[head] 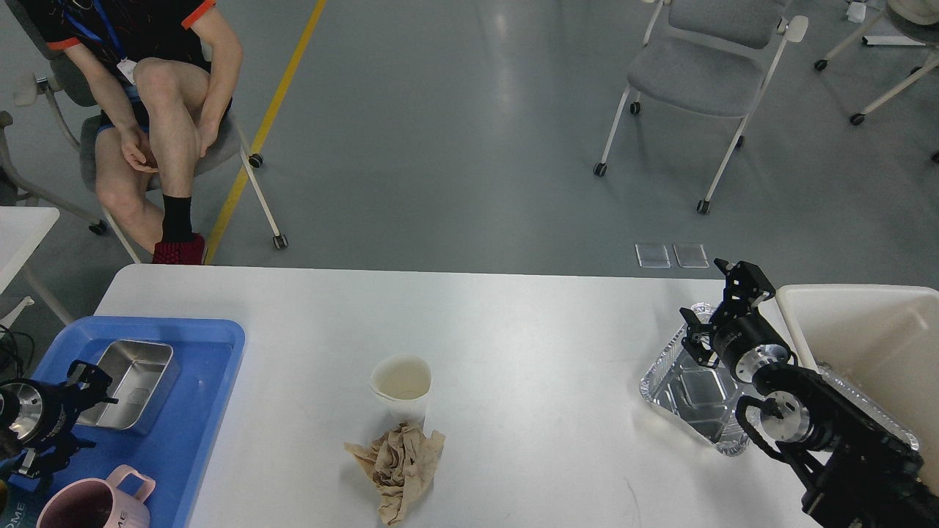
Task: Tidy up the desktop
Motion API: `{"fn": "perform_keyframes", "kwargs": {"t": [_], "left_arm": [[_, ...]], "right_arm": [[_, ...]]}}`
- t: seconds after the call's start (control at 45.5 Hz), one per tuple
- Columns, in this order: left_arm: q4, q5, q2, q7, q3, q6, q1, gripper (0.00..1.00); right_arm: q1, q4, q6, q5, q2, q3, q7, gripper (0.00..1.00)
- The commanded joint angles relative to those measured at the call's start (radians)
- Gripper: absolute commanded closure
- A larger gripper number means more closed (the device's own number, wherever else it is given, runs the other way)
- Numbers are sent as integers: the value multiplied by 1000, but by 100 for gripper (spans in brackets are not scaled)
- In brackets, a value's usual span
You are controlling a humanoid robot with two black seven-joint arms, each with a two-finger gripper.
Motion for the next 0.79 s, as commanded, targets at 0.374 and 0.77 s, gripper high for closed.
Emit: {"fn": "perform_keyframes", "kwargs": {"t": [0.374,0.77], "left_arm": [[-47,-195,-43,2,-289,-95,-38,3],[-42,-201,-386,-153,-660,65,-43,3]], "right_arm": [[4,-1,-5,-1,6,-2,0,0],[3,8,-8,-2,6,-3,0,0]]}}
